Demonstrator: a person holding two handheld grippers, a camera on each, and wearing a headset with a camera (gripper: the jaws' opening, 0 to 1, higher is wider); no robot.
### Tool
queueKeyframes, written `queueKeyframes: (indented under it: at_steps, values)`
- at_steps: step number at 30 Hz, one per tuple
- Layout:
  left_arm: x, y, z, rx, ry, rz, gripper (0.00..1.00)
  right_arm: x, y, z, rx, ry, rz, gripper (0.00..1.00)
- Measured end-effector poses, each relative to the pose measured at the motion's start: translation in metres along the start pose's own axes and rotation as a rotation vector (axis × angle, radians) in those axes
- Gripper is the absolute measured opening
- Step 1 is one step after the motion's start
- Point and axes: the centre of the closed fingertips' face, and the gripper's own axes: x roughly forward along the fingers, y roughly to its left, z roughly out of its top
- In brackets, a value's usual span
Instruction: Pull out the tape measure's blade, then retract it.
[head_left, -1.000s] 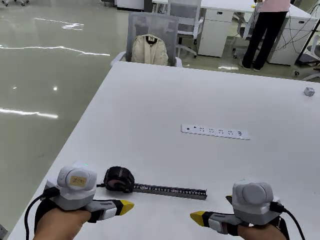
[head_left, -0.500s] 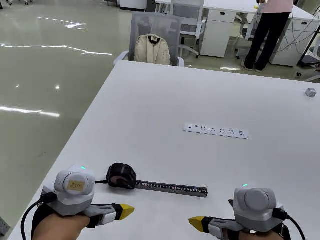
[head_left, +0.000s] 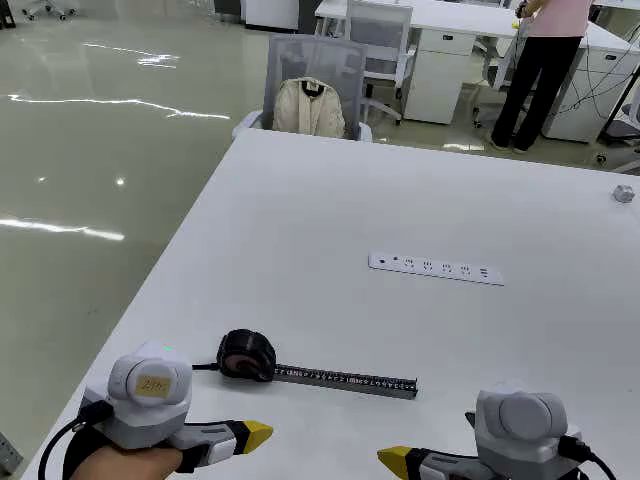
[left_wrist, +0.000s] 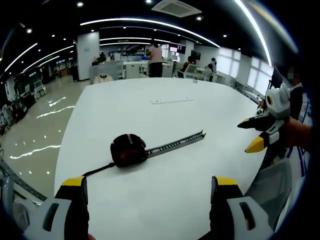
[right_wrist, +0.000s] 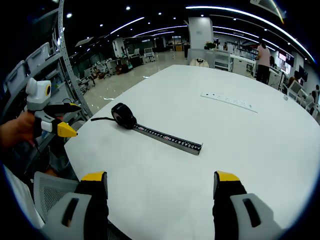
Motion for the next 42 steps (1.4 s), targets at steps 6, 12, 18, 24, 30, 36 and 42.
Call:
queueKeyframes:
  at_steps: [6,12,18,24,30,36,42]
  values:
    - [-0.007,-0.004,-0.004,-0.020,0.002,0.003,1.00,-0.006,0.003,-0.004,0.001,0.003,0.002,0.90]
    - [-0.018,-0.008,-0.005,-0.027,-0.004,0.009,1.00,-0.013,0.006,-0.009,0.011,0.001,-0.001,0.90]
    - [-0.029,-0.008,-0.007,-0.030,-0.010,0.018,1.00,-0.023,0.010,-0.012,0.024,-0.002,-0.005,0.90]
    - [-0.042,-0.008,-0.008,-0.048,-0.017,0.027,1.00,-0.032,0.015,-0.013,0.032,-0.007,-0.013,0.90]
    - [-0.052,-0.009,-0.011,-0.068,-0.021,0.035,1.00,-0.042,0.022,-0.016,0.035,-0.008,-0.017,0.90]
    - [-0.057,-0.009,-0.012,-0.067,-0.023,0.047,1.00,-0.046,0.025,-0.017,0.038,-0.010,-0.023,0.89]
    - [-0.062,-0.003,-0.010,-0.090,-0.033,0.095,1.00,-0.046,0.025,-0.018,0.035,-0.005,-0.025,0.89]
